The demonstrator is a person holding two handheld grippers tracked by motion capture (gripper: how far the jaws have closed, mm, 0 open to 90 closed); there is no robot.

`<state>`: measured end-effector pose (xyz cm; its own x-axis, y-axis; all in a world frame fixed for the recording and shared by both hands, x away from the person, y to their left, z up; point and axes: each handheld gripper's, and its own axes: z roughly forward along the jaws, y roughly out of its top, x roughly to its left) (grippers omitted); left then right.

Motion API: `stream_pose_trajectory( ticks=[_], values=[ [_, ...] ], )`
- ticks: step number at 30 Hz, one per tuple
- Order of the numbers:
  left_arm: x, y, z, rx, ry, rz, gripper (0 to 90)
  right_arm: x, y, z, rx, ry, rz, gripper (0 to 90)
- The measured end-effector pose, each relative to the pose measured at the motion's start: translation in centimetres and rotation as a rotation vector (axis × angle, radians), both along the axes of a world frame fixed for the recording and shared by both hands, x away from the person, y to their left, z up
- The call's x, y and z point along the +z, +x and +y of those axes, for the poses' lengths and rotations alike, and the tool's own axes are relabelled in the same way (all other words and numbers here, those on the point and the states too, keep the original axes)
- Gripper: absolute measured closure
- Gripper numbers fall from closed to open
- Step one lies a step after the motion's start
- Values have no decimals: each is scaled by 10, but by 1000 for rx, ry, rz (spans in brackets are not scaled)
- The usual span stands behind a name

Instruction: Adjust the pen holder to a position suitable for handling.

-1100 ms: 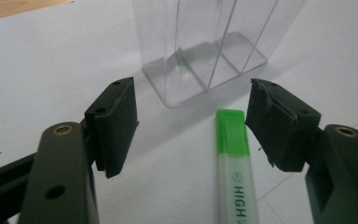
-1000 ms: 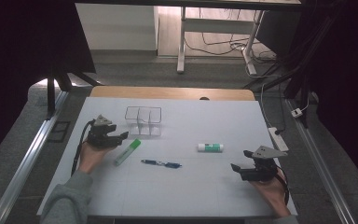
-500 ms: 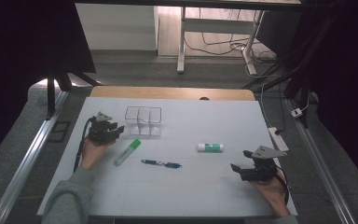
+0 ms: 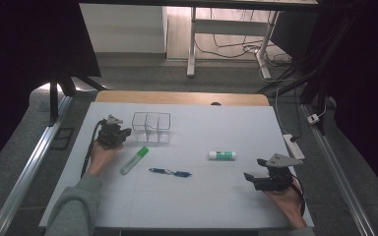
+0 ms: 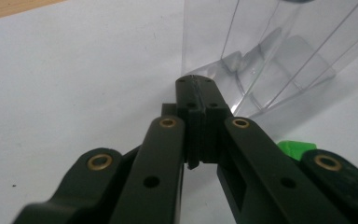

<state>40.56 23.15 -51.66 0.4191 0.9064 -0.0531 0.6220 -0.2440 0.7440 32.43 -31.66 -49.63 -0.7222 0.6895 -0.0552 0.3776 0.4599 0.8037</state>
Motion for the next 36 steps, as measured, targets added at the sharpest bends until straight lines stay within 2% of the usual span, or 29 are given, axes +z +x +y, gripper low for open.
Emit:
stream_pose_trajectory(
  ticks=[12, 23, 36],
  values=[
    [0, 6, -5, -24, -4, -9, 889, 0, 0, 0, 2, -2, 1, 220],
    [0, 7, -6, -24, -4, -4, 888, 0, 0, 1, 0, -6, 2, 220],
    [2, 9, -22, -53, 6, -9, 888, 0, 0, 2, 4, -3, -2, 220]
  ],
)
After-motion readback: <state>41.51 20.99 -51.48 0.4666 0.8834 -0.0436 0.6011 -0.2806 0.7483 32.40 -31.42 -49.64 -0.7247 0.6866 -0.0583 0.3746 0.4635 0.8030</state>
